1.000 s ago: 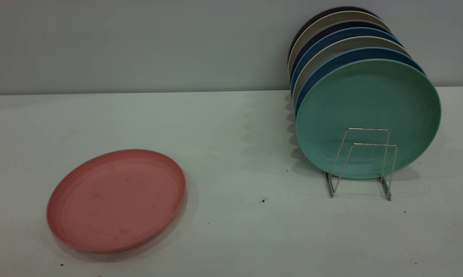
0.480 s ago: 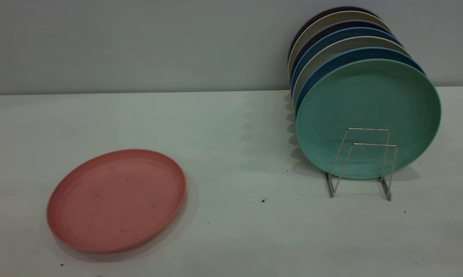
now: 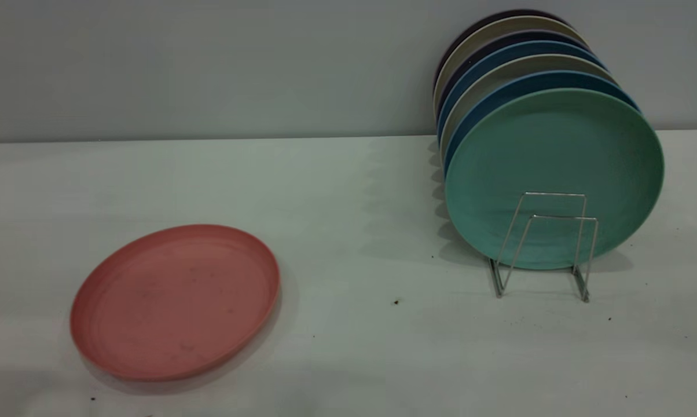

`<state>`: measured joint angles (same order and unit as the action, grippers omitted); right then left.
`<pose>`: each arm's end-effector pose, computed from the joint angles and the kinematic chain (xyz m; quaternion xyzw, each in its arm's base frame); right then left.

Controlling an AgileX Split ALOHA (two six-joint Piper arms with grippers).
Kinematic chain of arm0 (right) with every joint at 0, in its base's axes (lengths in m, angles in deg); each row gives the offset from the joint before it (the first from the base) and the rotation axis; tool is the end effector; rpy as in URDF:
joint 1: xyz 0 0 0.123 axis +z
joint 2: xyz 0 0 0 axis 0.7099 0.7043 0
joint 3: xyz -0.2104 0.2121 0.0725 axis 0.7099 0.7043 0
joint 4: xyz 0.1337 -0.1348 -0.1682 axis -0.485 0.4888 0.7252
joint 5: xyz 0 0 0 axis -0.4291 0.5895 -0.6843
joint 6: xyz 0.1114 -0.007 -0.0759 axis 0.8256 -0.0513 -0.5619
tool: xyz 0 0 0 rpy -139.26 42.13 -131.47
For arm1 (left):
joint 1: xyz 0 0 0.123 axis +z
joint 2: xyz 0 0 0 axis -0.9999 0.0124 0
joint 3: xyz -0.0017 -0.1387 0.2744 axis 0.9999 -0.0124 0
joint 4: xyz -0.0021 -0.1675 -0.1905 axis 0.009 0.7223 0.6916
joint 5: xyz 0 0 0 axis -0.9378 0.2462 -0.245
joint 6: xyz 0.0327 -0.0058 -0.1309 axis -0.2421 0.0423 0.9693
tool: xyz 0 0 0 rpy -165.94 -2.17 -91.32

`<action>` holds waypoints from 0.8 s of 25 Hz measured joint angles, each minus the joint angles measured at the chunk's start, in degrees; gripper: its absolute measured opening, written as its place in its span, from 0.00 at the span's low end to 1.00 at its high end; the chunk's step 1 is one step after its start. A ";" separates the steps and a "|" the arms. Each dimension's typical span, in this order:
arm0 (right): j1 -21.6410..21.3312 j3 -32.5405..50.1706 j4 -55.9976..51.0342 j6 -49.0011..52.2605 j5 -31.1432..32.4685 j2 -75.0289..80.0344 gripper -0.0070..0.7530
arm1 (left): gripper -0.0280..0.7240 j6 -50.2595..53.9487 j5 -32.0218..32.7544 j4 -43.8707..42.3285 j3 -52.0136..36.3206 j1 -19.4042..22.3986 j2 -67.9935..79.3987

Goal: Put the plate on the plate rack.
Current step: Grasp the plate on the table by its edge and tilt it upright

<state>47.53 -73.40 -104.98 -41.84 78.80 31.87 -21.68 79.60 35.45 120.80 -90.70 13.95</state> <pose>0.1237 0.0399 0.2451 -0.1170 0.9198 0.1087 0.3584 0.2238 -0.0259 0.1994 -0.0114 0.9683 -0.0861 0.2341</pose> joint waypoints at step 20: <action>0.00 0.00 -1.84 -3.86 -3.50 4.91 0.68 | 0.59 -34.67 -9.28 37.23 10.20 10.89 40.36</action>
<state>47.53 -73.40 -106.82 -45.70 75.30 36.78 -56.34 70.32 72.69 131.00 -79.81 54.31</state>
